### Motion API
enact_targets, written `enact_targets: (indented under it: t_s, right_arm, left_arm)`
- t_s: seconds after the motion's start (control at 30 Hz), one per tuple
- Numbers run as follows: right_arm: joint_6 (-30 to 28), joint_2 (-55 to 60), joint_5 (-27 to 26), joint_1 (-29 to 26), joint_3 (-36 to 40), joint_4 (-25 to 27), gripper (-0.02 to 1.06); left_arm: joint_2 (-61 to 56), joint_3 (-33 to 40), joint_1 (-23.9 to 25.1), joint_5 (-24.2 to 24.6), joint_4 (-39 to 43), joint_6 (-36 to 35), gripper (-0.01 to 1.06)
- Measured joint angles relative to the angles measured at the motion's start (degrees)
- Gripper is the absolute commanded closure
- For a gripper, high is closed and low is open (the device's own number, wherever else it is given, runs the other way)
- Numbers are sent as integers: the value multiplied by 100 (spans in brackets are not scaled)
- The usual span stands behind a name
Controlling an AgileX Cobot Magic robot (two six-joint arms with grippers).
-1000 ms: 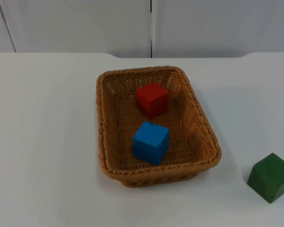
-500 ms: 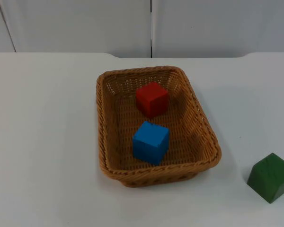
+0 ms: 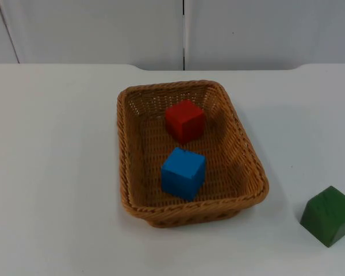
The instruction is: Pick up one cube with each hand and place exactly two cubes into the same basket, leaving the remaining cube outside.
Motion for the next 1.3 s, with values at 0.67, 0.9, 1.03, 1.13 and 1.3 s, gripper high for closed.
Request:
enact_targets:
  t_s: [0.67, 0.9, 1.03, 1.13, 1.3]
  right_arm:
    - [0, 0, 0, -254, 0, 0, -1]
    - [0, 0, 0, -254, 0, 0, -1]
    - [0, 0, 0, -254, 0, 0, -1]
    - [0, 0, 0, -254, 0, 0, -1]
    - [0, 0, 0, -254, 0, 0, -1]
  left_arm:
    - [0, 0, 0, 0, 0, 0, 0]
    - [0, 0, 0, 0, 0, 0, 0]
    - [0, 0, 146, 0, 0, 0, 0]
    - [0, 0, 511, 0, 0, 0, 0]
    - [0, 0, 1142, 0, 0, 0, 0]
